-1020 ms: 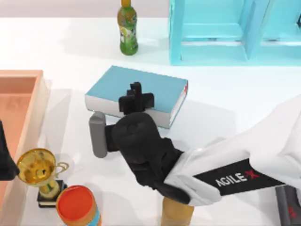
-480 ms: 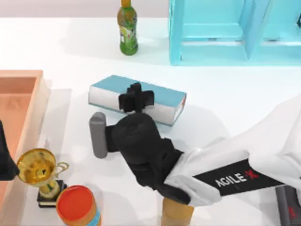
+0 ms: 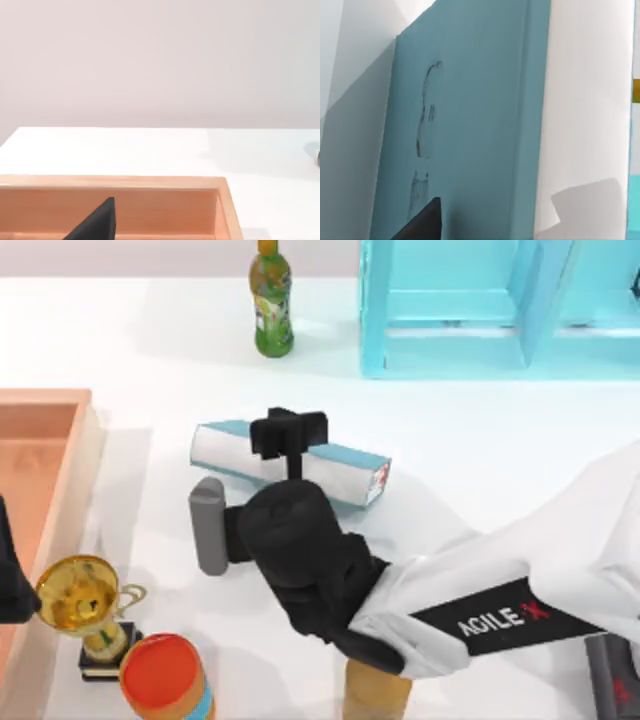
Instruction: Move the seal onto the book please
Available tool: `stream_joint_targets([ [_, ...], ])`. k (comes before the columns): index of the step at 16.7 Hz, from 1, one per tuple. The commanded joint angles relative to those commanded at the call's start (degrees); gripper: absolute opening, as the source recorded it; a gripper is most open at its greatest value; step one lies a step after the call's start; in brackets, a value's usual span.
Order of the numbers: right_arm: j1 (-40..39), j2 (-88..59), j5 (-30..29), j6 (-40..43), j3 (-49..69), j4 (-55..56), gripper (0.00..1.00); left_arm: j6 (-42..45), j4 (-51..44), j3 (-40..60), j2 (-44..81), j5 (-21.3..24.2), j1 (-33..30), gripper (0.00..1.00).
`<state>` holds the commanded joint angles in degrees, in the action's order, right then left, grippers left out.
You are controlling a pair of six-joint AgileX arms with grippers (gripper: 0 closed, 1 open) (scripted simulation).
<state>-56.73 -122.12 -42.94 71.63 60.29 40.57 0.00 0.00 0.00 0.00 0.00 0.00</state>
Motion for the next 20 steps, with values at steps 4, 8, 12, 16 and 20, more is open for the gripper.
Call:
stream_joint_targets([
  [4,-0.04,-0.08,0.01,-0.05,-0.07,-0.03,1.00,0.00,0.00,0.00,0.00,0.00,0.00,1.00],
  [8,-3.10,3.70,-3.88,-3.18,1.52,-1.22,1.00,0.00,0.00,0.00,0.00,0.00,0.00,1.00],
  [12,-9.86,11.37,-12.04,-9.96,0.03,-5.85,1.00,0.00,0.00,0.00,0.00,0.00,0.00,1.00],
  [16,-17.31,15.15,-18.63,-15.14,-5.74,-10.95,1.00,0.00,0.00,0.00,0.00,0.00,0.00,1.00],
  [20,-21.81,12.51,-19.62,-16.68,-11.03,-13.50,1.00,0.00,0.00,0.00,0.00,0.00,0.00,1.00],
])
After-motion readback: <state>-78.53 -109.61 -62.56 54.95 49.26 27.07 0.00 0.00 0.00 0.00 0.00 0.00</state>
